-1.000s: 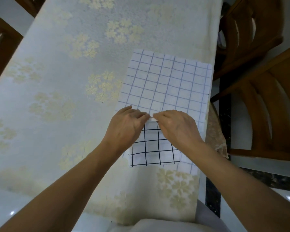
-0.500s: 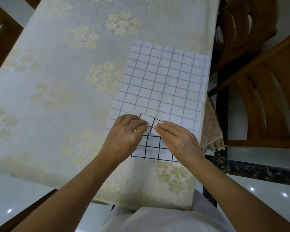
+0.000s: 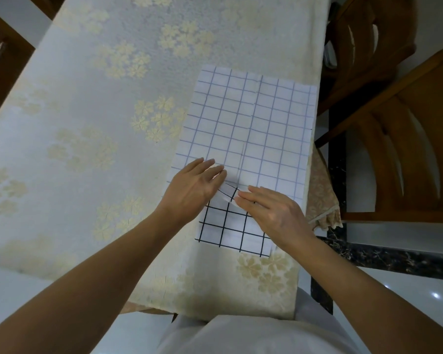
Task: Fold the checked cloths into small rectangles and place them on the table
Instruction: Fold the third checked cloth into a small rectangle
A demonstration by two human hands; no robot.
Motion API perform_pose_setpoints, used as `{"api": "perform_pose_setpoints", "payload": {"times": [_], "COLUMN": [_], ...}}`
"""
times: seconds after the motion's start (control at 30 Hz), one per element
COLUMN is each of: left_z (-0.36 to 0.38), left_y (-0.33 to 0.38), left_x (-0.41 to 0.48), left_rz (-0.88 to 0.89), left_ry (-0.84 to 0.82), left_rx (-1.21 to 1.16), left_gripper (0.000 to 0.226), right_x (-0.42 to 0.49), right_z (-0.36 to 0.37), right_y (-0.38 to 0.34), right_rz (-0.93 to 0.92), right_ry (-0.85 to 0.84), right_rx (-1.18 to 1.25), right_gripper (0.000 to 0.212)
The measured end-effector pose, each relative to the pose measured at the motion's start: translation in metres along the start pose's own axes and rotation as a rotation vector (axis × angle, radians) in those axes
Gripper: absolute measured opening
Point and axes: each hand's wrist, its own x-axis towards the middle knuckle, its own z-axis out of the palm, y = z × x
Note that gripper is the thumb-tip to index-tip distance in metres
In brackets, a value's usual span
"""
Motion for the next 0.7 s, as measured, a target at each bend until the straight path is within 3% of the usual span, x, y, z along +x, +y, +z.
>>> {"api": "perform_pose_setpoints", "payload": {"times": [0.7], "left_z": [0.039], "left_y": [0.042], "left_x": [-0.074], "left_rz": [0.046], "left_ry": [-0.117], "left_rx": [-0.145], "left_gripper": [0.058], "right_x": [-0.064], "right_z": [0.016], "right_y": [-0.032], "right_rz": [0.065], "right_ry": [-0.153], "right_rx": [0.01], "right_gripper": [0.05]}}
